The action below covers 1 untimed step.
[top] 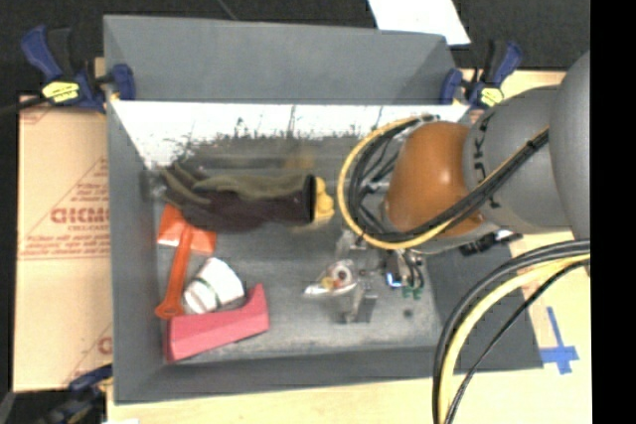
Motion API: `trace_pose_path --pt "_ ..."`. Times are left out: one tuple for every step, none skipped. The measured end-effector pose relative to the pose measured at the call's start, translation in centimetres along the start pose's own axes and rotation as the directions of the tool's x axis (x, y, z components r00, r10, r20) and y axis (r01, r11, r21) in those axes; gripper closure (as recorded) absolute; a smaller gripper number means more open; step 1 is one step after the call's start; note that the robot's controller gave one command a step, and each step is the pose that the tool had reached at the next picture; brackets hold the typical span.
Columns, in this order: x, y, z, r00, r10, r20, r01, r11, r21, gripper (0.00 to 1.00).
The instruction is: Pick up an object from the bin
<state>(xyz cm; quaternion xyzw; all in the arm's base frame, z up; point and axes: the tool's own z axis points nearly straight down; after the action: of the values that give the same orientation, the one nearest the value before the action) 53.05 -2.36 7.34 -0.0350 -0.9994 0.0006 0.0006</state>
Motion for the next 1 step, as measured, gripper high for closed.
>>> trace_pose_path --pt "0.13 1.88 0.26 0.992 0.127 0.019 -0.127 0.992 -0.002 0.0"
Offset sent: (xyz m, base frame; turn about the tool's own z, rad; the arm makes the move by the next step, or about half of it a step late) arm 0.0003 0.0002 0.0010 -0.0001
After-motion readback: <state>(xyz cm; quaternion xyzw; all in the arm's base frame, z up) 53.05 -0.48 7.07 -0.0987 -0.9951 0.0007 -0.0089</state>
